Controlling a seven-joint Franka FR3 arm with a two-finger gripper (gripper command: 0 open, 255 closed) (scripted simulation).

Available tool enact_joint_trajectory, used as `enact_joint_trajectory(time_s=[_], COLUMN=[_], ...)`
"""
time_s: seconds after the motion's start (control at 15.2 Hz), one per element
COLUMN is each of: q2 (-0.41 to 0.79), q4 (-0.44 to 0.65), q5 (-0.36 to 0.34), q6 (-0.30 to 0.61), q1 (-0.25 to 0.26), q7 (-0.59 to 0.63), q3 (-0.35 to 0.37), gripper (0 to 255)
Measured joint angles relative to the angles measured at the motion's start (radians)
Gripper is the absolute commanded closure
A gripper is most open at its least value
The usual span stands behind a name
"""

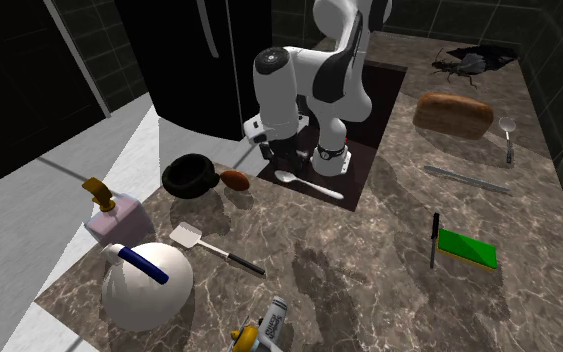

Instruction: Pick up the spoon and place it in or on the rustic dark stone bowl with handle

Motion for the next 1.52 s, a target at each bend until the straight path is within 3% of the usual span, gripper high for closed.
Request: enact_joint_trajectory(time_s=[0.66, 1.06, 1.52], q2=[-0.005, 0.054, 0.205], q4=[0.116, 0.192, 0.365], q5=[-0.004, -0.039, -0.052], q6=[-0.122, -0.140, -0.162], q1=[-0.004, -0.059, -0.125], q7=[-0.006, -0.134, -0.296], q3=[-0.006, -0.088, -0.181], gripper=[255, 255, 255])
